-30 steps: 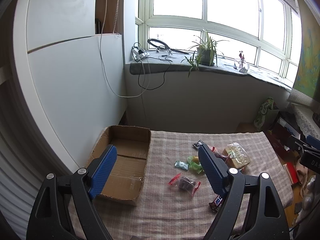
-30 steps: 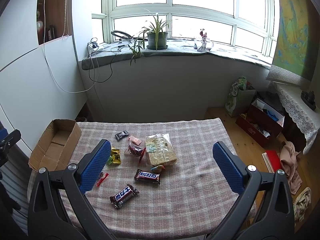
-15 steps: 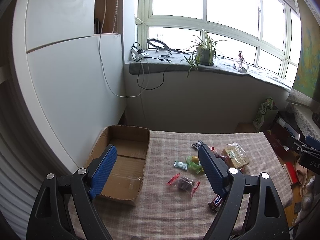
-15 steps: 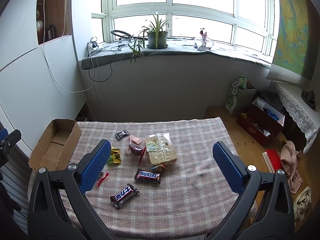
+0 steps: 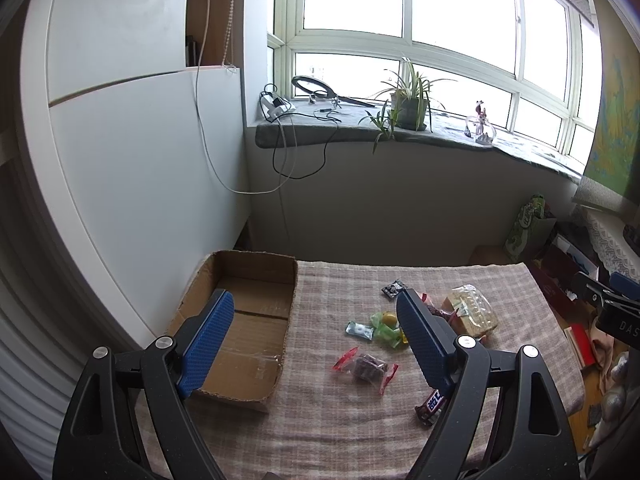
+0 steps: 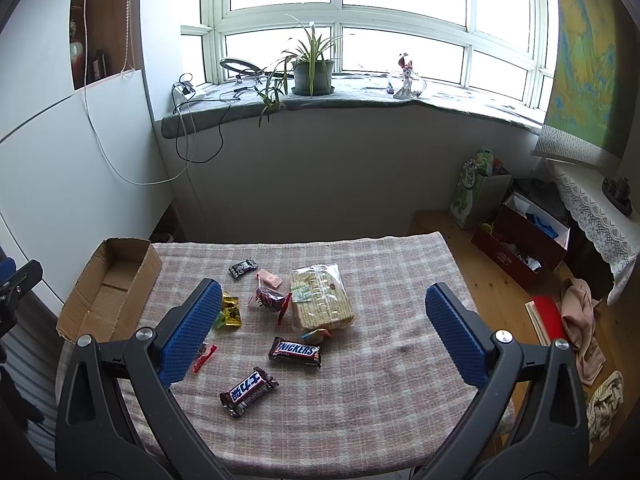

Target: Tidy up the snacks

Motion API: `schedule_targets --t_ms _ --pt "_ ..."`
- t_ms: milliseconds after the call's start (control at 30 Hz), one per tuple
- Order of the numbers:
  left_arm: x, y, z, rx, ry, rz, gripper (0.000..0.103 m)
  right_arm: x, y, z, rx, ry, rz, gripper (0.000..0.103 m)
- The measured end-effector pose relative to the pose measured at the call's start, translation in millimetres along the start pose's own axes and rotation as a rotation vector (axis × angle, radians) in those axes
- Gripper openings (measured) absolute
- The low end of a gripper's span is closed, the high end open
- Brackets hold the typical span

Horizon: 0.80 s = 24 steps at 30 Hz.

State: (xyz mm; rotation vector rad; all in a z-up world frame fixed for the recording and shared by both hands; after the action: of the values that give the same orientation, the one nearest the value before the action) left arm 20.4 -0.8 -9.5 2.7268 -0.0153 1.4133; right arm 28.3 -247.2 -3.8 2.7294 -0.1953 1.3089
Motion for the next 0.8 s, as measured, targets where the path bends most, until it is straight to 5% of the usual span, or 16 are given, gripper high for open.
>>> schedule_targets --t_ms 800 --pt "-0.4 3.3 9.5 -0.014 -0.011 0.004 0.084 -5.6 1.2 6.4 -0.001 -0.009 0.003 0.103"
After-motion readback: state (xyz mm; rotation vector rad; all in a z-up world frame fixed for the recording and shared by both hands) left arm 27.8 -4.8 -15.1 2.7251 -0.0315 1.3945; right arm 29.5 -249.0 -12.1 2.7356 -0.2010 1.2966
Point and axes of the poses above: each gripper's, at about its wrist camera, not at the fingertips, and z roughly the way its jaws point, y to its right, x to its top, the point moved 3 cm from there along z, roughly the way its jaws point, and after that the axes turned 3 degrees about -x, right-handed, at the moved point
